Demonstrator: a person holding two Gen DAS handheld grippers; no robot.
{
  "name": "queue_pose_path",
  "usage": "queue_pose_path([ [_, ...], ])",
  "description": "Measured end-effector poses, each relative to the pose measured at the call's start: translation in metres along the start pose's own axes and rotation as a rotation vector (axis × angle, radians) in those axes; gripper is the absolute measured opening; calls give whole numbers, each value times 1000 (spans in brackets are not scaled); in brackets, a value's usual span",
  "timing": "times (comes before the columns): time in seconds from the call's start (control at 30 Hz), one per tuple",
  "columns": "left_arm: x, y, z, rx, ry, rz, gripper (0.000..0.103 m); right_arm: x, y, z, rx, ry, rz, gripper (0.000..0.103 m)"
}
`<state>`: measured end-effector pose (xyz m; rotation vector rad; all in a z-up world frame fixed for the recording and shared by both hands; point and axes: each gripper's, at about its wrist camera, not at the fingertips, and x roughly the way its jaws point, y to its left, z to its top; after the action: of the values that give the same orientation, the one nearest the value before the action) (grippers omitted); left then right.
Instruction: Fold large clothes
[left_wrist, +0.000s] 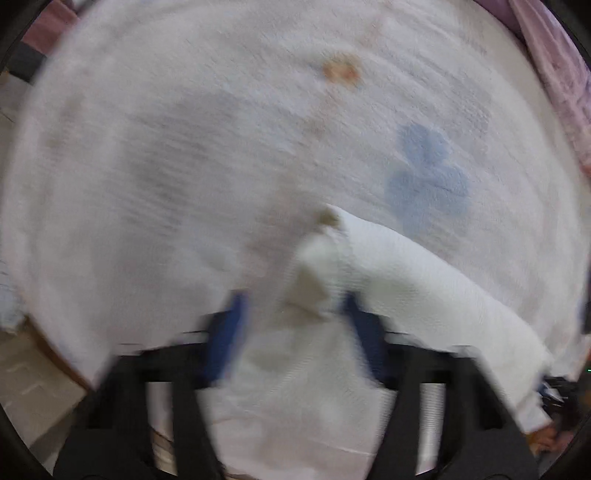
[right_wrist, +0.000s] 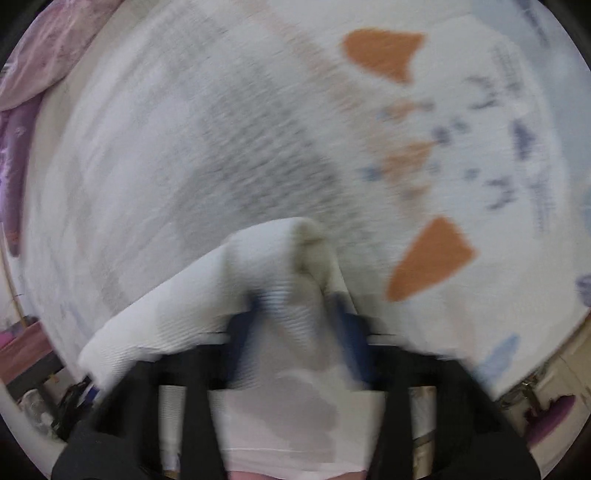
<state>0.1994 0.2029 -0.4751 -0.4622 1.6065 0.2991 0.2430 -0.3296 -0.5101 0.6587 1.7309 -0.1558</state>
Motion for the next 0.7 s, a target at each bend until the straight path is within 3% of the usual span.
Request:
queue_pose_path([
  [0.03,-1,-4,-1,-12,6,-30,12,-3,6,2,10,-17,-14,6],
  [0.17,-26,-28,-8,43,-76,58,8,-36,28,17,7,-125,-41,4],
  [0.33,-37,-44,12,46,-96,33,8,-40,43,50,-15,-142,-48,4],
  [0.4,-23,-30,20,51,-92,45,8,-30,42,56,-5,-122,-70,5],
  [0.5,-10,-47,25,80,-42,115,16,-22,42,60,-43,-103,-87,11],
  [0.53,-15,-51,23,107,-34,131,22,-26,40,59,-43,-103,-93,24],
  [0.57,-21,-53,18,135,-42,129,37,-33,40,53,-43,-106,-109,31],
  [0.6,-29,-55,12,160,-55,122,44,-36,53,45,-59,-115,-116,39],
  [0.63,-38,-55,1,189,-77,132,48,-51,54,38,-87,-130,-117,39],
  [0.7,-48,-54,-20,236,-110,222,48,-71,55,9,-166,-161,-147,40],
])
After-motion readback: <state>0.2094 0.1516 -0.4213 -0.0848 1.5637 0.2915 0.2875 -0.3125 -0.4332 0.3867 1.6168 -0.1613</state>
